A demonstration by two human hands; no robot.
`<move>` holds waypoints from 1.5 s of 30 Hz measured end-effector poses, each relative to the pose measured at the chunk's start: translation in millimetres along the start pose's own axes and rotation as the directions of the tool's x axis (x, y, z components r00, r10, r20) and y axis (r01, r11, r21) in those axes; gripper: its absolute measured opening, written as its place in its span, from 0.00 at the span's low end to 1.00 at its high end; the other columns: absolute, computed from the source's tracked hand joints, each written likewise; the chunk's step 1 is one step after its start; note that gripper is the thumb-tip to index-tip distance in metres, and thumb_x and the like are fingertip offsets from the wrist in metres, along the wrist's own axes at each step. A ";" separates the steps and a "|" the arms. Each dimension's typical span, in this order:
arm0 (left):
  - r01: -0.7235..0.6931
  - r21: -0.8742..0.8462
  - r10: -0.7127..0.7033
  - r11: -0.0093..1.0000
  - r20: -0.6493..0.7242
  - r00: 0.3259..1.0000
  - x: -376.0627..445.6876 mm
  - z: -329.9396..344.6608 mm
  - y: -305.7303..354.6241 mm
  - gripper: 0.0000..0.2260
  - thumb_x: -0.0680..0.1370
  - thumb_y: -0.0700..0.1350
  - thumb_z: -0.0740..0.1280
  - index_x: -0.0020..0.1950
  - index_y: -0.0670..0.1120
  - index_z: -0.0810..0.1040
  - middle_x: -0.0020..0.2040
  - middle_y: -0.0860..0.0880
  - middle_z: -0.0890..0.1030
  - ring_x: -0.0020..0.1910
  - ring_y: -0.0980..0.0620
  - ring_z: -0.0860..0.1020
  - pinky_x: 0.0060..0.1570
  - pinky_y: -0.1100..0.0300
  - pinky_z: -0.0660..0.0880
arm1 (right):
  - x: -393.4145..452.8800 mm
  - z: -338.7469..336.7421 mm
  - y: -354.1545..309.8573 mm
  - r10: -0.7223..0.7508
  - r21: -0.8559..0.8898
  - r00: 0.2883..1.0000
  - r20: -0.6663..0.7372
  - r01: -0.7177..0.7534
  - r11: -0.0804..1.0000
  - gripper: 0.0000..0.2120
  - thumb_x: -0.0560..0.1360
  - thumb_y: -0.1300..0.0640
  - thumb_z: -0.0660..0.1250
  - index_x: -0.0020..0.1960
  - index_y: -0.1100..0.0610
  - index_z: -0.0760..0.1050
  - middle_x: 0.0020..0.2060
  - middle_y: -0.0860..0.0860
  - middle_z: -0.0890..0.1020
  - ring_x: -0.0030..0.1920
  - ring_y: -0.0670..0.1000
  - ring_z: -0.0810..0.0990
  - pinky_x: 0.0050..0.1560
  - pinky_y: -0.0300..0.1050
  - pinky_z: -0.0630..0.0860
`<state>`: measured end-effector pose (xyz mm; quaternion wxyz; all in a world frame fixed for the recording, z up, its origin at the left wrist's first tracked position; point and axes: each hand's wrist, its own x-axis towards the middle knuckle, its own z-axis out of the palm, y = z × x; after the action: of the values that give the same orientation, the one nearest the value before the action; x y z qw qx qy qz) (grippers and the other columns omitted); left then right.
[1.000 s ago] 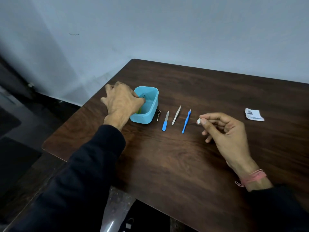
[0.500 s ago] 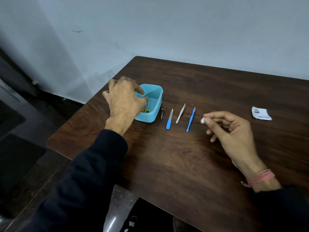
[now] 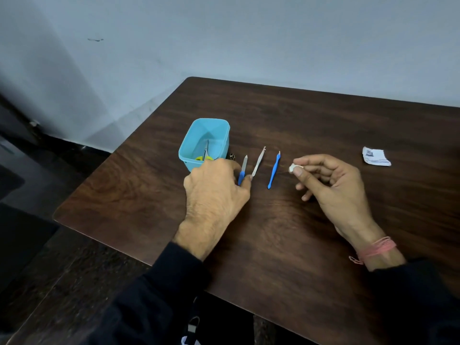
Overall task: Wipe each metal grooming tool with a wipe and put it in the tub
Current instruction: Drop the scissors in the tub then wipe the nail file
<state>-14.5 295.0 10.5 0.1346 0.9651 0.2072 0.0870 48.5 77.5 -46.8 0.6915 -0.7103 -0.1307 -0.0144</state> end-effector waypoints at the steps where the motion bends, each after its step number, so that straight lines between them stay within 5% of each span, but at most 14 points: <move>1: 0.009 0.014 -0.009 1.000 0.013 1.000 -0.1 2.0 0.5 0.15 0.81 0.65 0.72 0.63 0.59 0.87 0.51 0.57 0.87 0.59 0.46 0.84 0.57 0.49 0.78 | -0.3 0.3 -0.2 0.002 -0.004 1.000 0.003 -0.002 1.000 0.06 0.81 0.62 0.77 0.56 0.54 0.87 0.46 0.55 0.90 0.38 0.50 0.85 0.32 0.42 0.81; 13: 0.195 -0.174 -0.191 0.965 0.042 0.981 -3.5 9.2 -3.4 0.07 0.79 0.59 0.77 0.52 0.58 0.88 0.44 0.58 0.87 0.54 0.49 0.85 0.52 0.54 0.79 | -2.9 0.1 -4.0 -0.051 -0.047 0.999 0.016 0.052 0.998 0.05 0.80 0.61 0.79 0.53 0.53 0.89 0.49 0.51 0.90 0.44 0.50 0.84 0.34 0.45 0.82; 18: 0.080 -0.393 -0.132 0.916 -0.109 0.985 -45.4 8.4 -20.1 0.06 0.80 0.58 0.75 0.48 0.59 0.82 0.43 0.56 0.80 0.45 0.53 0.82 0.47 0.54 0.74 | -7.2 -3.8 -6.6 -0.016 0.048 1.000 -0.008 0.016 0.999 0.03 0.81 0.66 0.76 0.53 0.60 0.85 0.56 0.53 0.89 0.51 0.51 0.88 0.41 0.47 0.87; 22: 0.096 -0.829 0.036 0.550 0.138 0.990 -51.4 13.5 10.2 0.04 0.84 0.51 0.75 0.51 0.57 0.83 0.49 0.55 0.84 0.37 0.59 0.80 0.35 0.55 0.82 | -4.8 -17.1 -12.1 0.032 0.168 0.998 -0.045 -0.024 0.985 0.04 0.84 0.67 0.71 0.52 0.60 0.80 0.49 0.58 0.90 0.43 0.55 0.89 0.40 0.47 0.88; 25: 0.156 -0.898 0.195 0.411 0.254 0.947 -29.8 29.4 57.3 0.03 0.86 0.45 0.73 0.55 0.49 0.81 0.51 0.52 0.89 0.36 0.56 0.81 0.26 0.58 0.78 | 2.7 -40.3 -11.1 0.000 0.110 0.993 -0.116 0.013 0.994 0.02 0.84 0.66 0.72 0.54 0.60 0.81 0.42 0.56 0.88 0.35 0.51 0.85 0.37 0.45 0.86; 30: 0.081 -0.913 0.340 0.400 0.230 0.912 10.9 62.6 119.8 0.03 0.86 0.42 0.72 0.58 0.46 0.80 0.52 0.50 0.90 0.31 0.52 0.81 0.25 0.57 0.79 | 16.7 -89.1 -5.7 -0.101 -0.060 0.961 -0.258 0.089 0.994 0.05 0.81 0.62 0.77 0.56 0.57 0.86 0.47 0.56 0.90 0.39 0.52 0.88 0.41 0.43 0.86; 35: -0.029 -0.895 0.365 0.446 0.153 0.919 14.1 88.0 134.0 0.09 0.84 0.43 0.75 0.63 0.54 0.86 0.47 0.55 0.91 0.32 0.54 0.85 0.29 0.53 0.83 | 16.9 -119.0 0.5 -0.096 -0.054 0.913 -0.396 0.082 0.995 0.09 0.76 0.56 0.79 0.55 0.57 0.90 0.46 0.55 0.91 0.40 0.51 0.89 0.46 0.48 0.89; 40: -0.029 -0.868 0.353 0.495 0.171 0.920 20.6 92.7 132.5 0.06 0.84 0.46 0.74 0.54 0.57 0.89 0.44 0.55 0.90 0.30 0.48 0.85 0.31 0.46 0.86 | 24.8 -112.9 8.0 -0.156 -0.169 0.926 -0.343 0.103 0.980 0.09 0.79 0.62 0.79 0.59 0.58 0.89 0.47 0.52 0.91 0.44 0.54 0.91 0.48 0.49 0.89; 45: -0.063 -0.844 0.382 0.533 0.173 0.908 20.1 95.9 133.1 0.05 0.83 0.47 0.75 0.54 0.57 0.89 0.44 0.57 0.89 0.30 0.48 0.86 0.30 0.51 0.85 | 27.9 -112.9 10.7 -0.160 -0.236 0.909 -0.385 0.071 0.969 0.10 0.78 0.64 0.80 0.59 0.58 0.89 0.48 0.51 0.92 0.47 0.53 0.92 0.48 0.50 0.90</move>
<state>75.1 165.2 -38.8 0.5893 0.8075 -0.0106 0.0236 95.7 -29.4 -46.8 0.6200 -0.7541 -0.0259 -0.2150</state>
